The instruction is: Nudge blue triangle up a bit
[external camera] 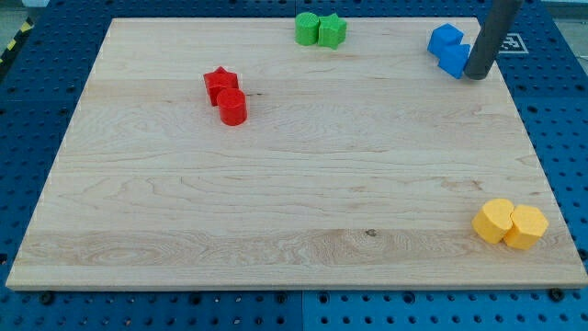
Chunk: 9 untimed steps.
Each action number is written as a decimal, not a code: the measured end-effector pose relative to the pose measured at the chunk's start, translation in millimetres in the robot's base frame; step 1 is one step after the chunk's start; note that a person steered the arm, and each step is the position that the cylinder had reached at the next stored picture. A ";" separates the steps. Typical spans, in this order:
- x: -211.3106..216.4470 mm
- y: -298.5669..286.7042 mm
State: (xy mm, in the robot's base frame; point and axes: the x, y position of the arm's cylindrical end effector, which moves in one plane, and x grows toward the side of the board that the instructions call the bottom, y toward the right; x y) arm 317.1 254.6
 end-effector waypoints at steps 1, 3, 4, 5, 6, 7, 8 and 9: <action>-21.8 -1.0; -45.2 0.2; -45.1 13.8; -35.6 40.6; -14.4 45.3; 10.9 40.0; 27.0 23.2; 21.3 -9.7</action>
State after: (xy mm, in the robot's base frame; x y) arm 338.4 244.9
